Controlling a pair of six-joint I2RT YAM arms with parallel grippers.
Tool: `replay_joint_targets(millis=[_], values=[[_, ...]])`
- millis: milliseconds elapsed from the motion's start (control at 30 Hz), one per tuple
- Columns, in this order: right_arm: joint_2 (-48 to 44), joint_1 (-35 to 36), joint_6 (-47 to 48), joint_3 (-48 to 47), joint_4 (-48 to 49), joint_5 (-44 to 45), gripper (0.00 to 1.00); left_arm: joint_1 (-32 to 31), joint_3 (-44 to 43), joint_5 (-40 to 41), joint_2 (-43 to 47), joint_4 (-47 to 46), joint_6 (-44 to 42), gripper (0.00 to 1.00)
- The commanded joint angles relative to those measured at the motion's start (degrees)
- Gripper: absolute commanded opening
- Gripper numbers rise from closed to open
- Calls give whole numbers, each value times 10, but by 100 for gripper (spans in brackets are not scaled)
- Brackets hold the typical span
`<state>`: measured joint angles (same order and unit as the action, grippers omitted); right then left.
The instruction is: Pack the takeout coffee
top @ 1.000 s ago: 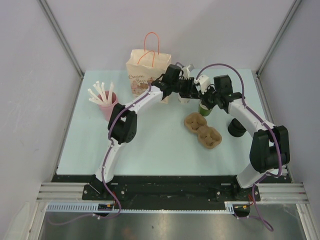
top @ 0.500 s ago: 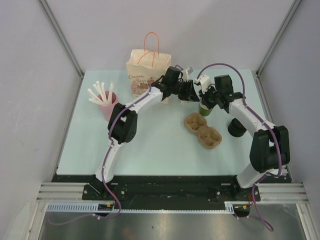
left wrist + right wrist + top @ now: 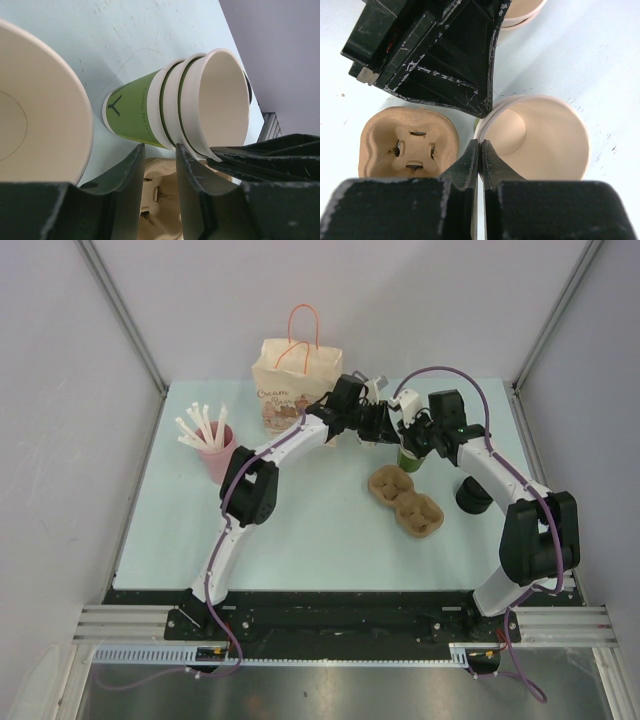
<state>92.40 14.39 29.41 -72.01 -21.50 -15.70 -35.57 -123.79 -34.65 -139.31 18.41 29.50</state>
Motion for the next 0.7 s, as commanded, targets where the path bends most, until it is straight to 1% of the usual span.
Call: replay_joint_targets(millis=[0, 100, 167, 333, 667], values=[[-2, 5, 3, -2, 2, 1, 0, -6, -29, -11, 3, -7, -1, 36], [0, 5, 4, -2, 1, 4, 0, -6, -14, -27, 25, -7, 1, 37], [2, 5, 5, -2, 2, 5, 0, -6, -7, -24, 39, -7, -3, 38], [4, 4, 3, -2, 4, 4, 0, -6, -7, -17, 40, -7, -5, 43], [6, -2, 2, -2, 4, 3, 0, -2, 29, -17, 76, -7, -21, 43]])
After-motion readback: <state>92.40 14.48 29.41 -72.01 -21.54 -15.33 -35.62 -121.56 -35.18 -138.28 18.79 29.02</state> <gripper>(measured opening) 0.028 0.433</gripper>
